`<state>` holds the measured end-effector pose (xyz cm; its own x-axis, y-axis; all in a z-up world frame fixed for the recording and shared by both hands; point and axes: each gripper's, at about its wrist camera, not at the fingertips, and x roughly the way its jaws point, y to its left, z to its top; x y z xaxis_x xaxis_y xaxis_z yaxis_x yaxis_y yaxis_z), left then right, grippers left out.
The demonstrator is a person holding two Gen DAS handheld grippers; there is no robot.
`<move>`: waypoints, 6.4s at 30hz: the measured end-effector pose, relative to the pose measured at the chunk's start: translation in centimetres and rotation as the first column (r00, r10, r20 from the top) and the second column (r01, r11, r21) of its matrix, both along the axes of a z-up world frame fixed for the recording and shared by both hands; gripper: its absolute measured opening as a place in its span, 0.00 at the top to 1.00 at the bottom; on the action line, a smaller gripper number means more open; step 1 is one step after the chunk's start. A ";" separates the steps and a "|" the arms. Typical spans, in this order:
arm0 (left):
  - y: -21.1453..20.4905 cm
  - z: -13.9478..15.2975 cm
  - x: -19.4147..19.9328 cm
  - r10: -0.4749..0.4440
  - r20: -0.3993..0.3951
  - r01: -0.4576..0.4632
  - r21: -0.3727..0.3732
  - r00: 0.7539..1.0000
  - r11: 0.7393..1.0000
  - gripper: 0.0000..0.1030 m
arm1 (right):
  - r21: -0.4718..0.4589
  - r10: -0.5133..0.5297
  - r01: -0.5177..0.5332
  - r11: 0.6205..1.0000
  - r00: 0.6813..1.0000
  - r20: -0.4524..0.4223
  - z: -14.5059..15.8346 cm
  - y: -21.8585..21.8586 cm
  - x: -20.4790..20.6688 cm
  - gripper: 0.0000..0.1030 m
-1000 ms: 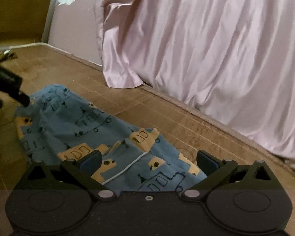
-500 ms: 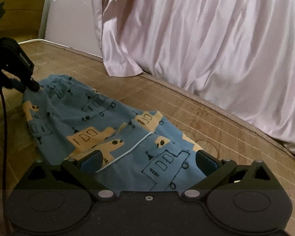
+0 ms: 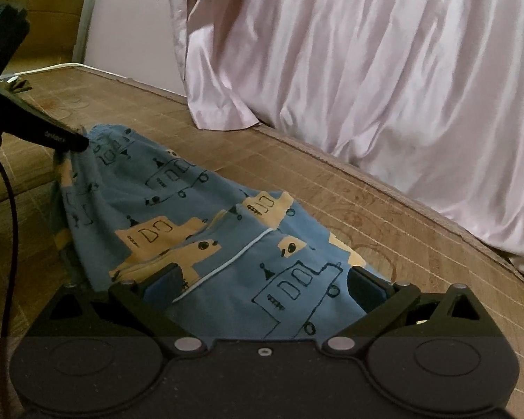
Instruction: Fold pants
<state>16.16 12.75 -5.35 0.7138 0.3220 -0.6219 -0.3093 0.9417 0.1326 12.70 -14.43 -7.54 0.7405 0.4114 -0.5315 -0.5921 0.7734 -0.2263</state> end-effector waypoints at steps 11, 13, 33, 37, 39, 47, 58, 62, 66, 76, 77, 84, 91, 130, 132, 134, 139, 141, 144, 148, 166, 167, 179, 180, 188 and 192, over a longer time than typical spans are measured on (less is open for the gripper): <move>3.6 -0.9 -0.4 0.061 0.001 -0.060 -0.210 0.998 0.976 0.45 | 0.026 -0.002 0.002 1.000 1.000 -0.015 -0.2 -0.2 0.2 0.02; 3.5 -0.8 -0.4 0.029 0.002 -0.028 -0.210 1.000 0.977 0.54 | 0.028 -0.002 0.003 1.000 1.000 -0.016 -0.2 -0.3 0.2 0.02; 1.3 -0.1 0.7 0.076 -0.034 -0.080 -0.135 0.997 0.988 0.61 | 0.044 -0.005 0.006 0.999 1.000 -0.020 -0.3 -0.2 0.2 0.02; 3.0 -0.2 0.6 0.105 -0.035 -0.111 -0.255 0.994 0.961 0.64 | 0.046 -0.004 0.005 0.999 1.000 -0.020 -0.4 -0.2 0.2 0.02; 3.7 0.0 0.2 0.112 -0.017 -0.112 -0.307 0.994 0.945 0.77 | 0.047 -0.005 0.005 0.999 1.000 -0.020 -0.4 -0.2 0.2 0.02; 2.3 1.1 0.5 0.126 -0.016 -0.126 -0.232 0.992 0.964 0.83 | 0.057 -0.008 0.010 0.998 1.000 -0.030 -0.5 -0.1 0.3 0.01; -3.5 6.6 0.7 -0.017 0.053 0.020 -0.061 0.998 0.998 0.85 | 0.075 -0.004 0.008 0.997 0.999 -0.045 0.4 -0.7 0.7 0.01; -4.7 9.4 0.4 -0.066 0.085 0.073 -0.083 0.994 0.994 0.85 | 0.086 0.001 0.000 0.996 1.000 -0.010 1.5 -1.6 1.0 0.01; -7.4 11.7 -0.4 -0.138 0.105 0.144 -0.047 0.985 0.988 0.85 | 0.071 0.017 -0.016 0.997 1.000 -0.012 3.7 -3.6 2.1 0.01; -17.4 14.5 -1.4 -0.380 0.116 0.375 0.060 0.918 0.925 0.85 | 0.082 -0.125 0.131 0.988 0.989 -0.073 6.6 -15.4 2.8 0.01; -18.4 14.5 -1.4 -0.403 0.110 0.397 0.072 0.909 0.915 0.85 | 0.091 -0.165 0.173 0.981 0.983 -0.083 6.4 -16.5 2.9 0.01; -26.5 11.3 -1.3 -0.587 0.005 0.578 0.167 0.810 0.799 0.85 | 0.110 -0.322 0.338 0.935 0.936 -0.142 5.5 -20.5 4.3 0.01; -31.3 6.8 -1.3 -0.642 -0.083 0.647 0.134 0.762 0.750 0.88 | 0.105 -0.338 0.367 0.924 0.914 -0.223 3.3 -21.8 5.8 0.01; -19.9 6.4 -1.7 -0.258 -0.007 0.249 -0.230 0.966 0.941 0.08 | 0.241 -0.213 0.347 0.906 0.869 -0.447 1.7 -19.8 6.3 0.01; -18.3 5.7 -1.5 -0.195 -0.043 0.177 -0.262 0.980 0.949 0.08 | 0.220 -0.191 0.321 0.921 0.866 -0.462 1.3 -18.4 6.1 0.01; -17.5 5.1 -1.1 -0.172 -0.082 0.146 -0.260 0.982 0.955 0.08 | 0.132 -0.221 0.311 0.941 0.863 -0.454 0.9 -17.0 5.7 0.01; -17.7 2.6 -0.9 -0.226 -0.243 0.185 -0.180 0.943 0.966 0.07 | 0.001 -0.298 0.334 0.943 0.842 -0.451 0.6 -17.2 4.5 0.01; -17.6 2.1 -0.9 -0.237 -0.258 0.191 -0.190 0.937 0.963 0.06 | -0.003 -0.299 0.338 0.941 0.830 -0.471 0.6 -17.9 4.0 0.01; -17.9 2.3 -1.0 -0.249 -0.262 0.203 -0.190 0.932 0.960 0.06 | 0.050 -0.269 0.329 0.943 0.842 -0.468 1.3 -19.0 3.2 0.01; -18.5 3.6 -0.7 -0.237 -0.192 0.198 -0.202 0.953 0.959 0.06 | 0.150 -0.286 0.355 0.923 0.891 -0.352 3.3 -20.0 2.7 0.01; -20.7 1.3 9.1 -0.285 -0.192 0.288 -0.016 0.939 0.958 0.01 | 0.078 -0.347 0.397 0.914 0.869 -0.353 -0.4 -19.2 7.0 0.01; -20.4 1.6 8.9 -0.285 -0.181 0.283 -0.036 0.941 0.958 0.02 | 0.094 -0.339 0.393 0.915 0.874 -0.349 0.0 -19.2 6.8 0.01; -19.7 3.4 2.4 -0.291 -0.238 0.252 -0.178 0.927 0.951 0.01 | -0.004 -0.238 0.261 0.965 0.873 -0.425 1.4 -15.6 3.0 0.01; -19.6 3.2 2.0 -0.286 -0.245 0.247 -0.176 0.926 0.953 0.01 | -0.011 -0.244 0.266 0.964 0.865 -0.438 1.3 -15.7 3.0 0.01; -19.3 2.5 0.8 -0.245 -0.297 0.216 -0.127 0.923 0.968 0.01 | 0.001 -0.244 0.283 0.959 0.830 -0.502 0.5 -16.4 3.1 0.01; -19.6 2.5 0.4 -0.244 -0.304 0.222 -0.104 0.921 0.969 0.01 | 0.014 -0.232 0.275 0.961 0.835 -0.498 0.7 -16.7 3.0 0.01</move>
